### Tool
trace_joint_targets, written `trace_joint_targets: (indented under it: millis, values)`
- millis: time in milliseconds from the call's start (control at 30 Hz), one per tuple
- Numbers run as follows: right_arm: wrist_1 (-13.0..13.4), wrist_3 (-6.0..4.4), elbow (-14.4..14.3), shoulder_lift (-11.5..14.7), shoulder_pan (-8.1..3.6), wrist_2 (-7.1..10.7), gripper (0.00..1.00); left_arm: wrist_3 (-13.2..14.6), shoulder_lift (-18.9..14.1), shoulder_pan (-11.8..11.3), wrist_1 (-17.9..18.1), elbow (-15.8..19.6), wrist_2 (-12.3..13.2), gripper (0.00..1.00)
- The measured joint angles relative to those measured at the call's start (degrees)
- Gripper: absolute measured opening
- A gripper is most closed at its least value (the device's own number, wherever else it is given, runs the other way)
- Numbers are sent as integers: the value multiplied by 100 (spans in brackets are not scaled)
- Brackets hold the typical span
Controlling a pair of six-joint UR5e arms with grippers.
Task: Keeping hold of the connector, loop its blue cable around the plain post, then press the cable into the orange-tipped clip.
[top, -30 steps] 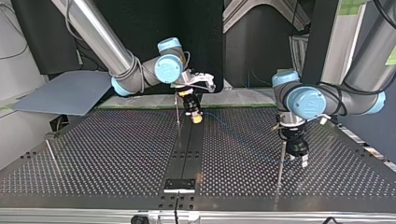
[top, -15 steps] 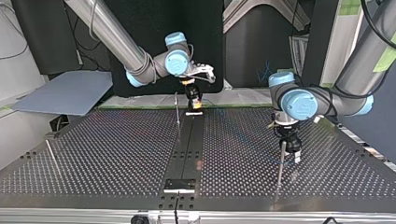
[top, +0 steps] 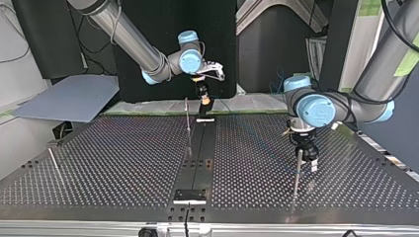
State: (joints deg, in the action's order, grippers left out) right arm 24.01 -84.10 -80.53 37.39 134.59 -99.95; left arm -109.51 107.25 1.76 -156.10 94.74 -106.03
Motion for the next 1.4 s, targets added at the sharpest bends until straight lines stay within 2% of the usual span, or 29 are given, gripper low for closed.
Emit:
trace_joint_targets:
  millis: [167,300,633,733,1033,1400]
  values:
    - [112,-23,-3,-303,-27,-50,0,0,0,14,-6,0,-2,91]
    - [251,-93,0,-546,-64,-169,0,0,-1,25,-16,0,-8,91]
    - [723,-417,-64,-1128,-250,-356,0,16,-1,30,-20,1,-9,91]
    - [847,-459,-115,-1286,-325,-357,0,17,0,30,-21,1,-9,91]
    - [1067,-453,-163,-1720,-560,-369,0,25,0,36,-26,0,-10,91]
    - [1335,-461,-271,-1877,-819,-362,0,26,0,46,-26,-1,-14,91]
